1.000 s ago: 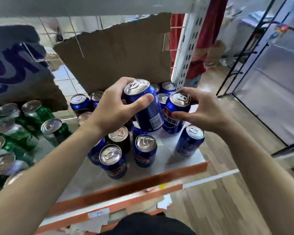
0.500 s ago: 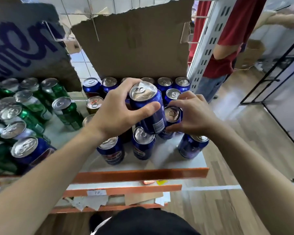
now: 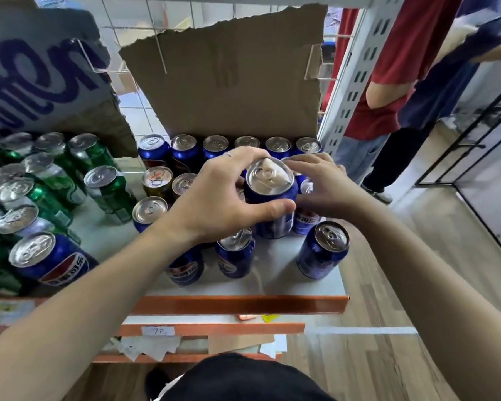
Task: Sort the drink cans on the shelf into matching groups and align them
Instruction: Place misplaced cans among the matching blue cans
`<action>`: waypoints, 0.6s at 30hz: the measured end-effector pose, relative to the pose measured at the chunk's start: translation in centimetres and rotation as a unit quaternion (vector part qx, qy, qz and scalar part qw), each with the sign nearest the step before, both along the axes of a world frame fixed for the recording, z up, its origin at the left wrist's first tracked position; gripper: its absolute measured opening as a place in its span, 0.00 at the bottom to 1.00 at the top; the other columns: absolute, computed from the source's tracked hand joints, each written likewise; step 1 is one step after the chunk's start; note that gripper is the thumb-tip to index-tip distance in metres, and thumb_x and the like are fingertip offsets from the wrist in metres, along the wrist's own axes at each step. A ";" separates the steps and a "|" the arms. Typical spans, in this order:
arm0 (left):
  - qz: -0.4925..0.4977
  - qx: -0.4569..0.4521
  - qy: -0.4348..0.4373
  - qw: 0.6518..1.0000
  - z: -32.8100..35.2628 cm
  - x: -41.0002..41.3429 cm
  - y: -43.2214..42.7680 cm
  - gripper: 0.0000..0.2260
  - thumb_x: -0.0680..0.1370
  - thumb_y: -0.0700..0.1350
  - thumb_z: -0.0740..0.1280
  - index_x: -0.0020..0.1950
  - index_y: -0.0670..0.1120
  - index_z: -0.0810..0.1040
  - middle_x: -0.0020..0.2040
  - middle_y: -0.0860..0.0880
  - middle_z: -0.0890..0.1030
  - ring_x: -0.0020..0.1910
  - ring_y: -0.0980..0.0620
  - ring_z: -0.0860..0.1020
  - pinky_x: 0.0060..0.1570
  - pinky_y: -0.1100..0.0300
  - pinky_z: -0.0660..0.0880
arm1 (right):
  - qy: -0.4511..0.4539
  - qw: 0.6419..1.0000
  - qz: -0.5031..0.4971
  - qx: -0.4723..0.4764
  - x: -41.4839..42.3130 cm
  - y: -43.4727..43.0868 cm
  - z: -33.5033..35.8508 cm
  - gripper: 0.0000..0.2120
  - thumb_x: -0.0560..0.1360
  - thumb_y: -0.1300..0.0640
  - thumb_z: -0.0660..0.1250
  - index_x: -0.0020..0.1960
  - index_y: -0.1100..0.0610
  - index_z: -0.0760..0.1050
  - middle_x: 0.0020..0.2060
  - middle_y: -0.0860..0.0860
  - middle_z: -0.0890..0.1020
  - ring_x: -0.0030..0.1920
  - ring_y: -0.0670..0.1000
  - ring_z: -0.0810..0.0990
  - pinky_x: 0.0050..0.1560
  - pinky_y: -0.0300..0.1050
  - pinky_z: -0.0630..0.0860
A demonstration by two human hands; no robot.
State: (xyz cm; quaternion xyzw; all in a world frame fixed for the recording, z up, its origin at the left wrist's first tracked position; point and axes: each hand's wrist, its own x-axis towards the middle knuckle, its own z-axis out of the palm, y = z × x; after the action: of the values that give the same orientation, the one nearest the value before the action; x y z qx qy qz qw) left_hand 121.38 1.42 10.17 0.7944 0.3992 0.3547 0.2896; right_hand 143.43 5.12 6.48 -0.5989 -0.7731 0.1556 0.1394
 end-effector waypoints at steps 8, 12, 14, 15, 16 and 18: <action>-0.076 0.043 0.103 0.991 -1.2 1.5 1.4 0.32 0.67 0.64 0.76 0.63 0.47 0.77 0.54 0.54 0.77 0.54 0.58 0.76 0.57 0.67 0.70 | 0.138 0.988 -0.066 0.010 4.1 -3.5 -1.7 0.20 0.81 0.45 0.61 0.71 0.46 0.71 0.69 0.44 0.73 0.69 0.47 0.66 0.71 0.58 0.63; -0.078 0.051 0.134 0.987 -2.4 2.1 1.4 0.33 0.66 0.66 0.74 0.64 0.47 0.76 0.55 0.54 0.78 0.54 0.56 0.77 0.57 0.62 0.72 | 0.178 0.981 -0.073 -0.003 3.9 -5.0 -2.7 0.25 0.78 0.39 0.56 0.73 0.45 0.69 0.72 0.44 0.70 0.72 0.45 0.65 0.73 0.53 0.62; -0.046 0.062 0.172 0.982 -2.8 2.1 1.4 0.34 0.65 0.70 0.71 0.64 0.51 0.76 0.56 0.55 0.79 0.55 0.55 0.77 0.56 0.54 0.75 | 0.186 0.981 -0.062 -0.007 3.4 -5.4 -3.3 0.26 0.77 0.39 0.57 0.73 0.44 0.68 0.75 0.44 0.66 0.74 0.46 0.62 0.74 0.50 0.59; -0.027 0.071 0.191 0.979 -2.9 2.1 1.5 0.34 0.64 0.72 0.69 0.63 0.52 0.76 0.57 0.56 0.79 0.56 0.55 0.77 0.55 0.52 0.76 | 0.180 0.982 -0.059 -0.004 3.1 -5.6 -3.5 0.26 0.77 0.39 0.58 0.74 0.44 0.67 0.76 0.43 0.64 0.75 0.46 0.60 0.74 0.47 0.57; -0.013 0.081 0.204 0.975 -3.0 2.2 1.4 0.34 0.63 0.73 0.68 0.62 0.53 0.76 0.57 0.57 0.79 0.55 0.55 0.77 0.53 0.53 0.76 | 0.170 0.984 -0.059 0.000 2.9 -5.7 -3.9 0.27 0.77 0.40 0.58 0.74 0.45 0.66 0.76 0.43 0.62 0.76 0.46 0.59 0.74 0.44 0.54; -0.005 0.097 0.213 0.972 -3.2 2.2 1.4 0.34 0.63 0.73 0.67 0.61 0.53 0.76 0.55 0.56 0.80 0.54 0.55 0.76 0.49 0.58 0.73 | 0.149 0.987 -0.064 0.013 2.4 -5.9 -4.5 0.29 0.76 0.41 0.59 0.76 0.46 0.65 0.78 0.43 0.59 0.77 0.44 0.55 0.71 0.32 0.46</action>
State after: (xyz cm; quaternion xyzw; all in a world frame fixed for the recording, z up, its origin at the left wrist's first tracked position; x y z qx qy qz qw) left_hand 123.63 2.84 6.96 0.8781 0.4112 0.2127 0.1207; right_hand 145.81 -0.81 2.01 -0.6156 -0.7055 0.2234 0.2707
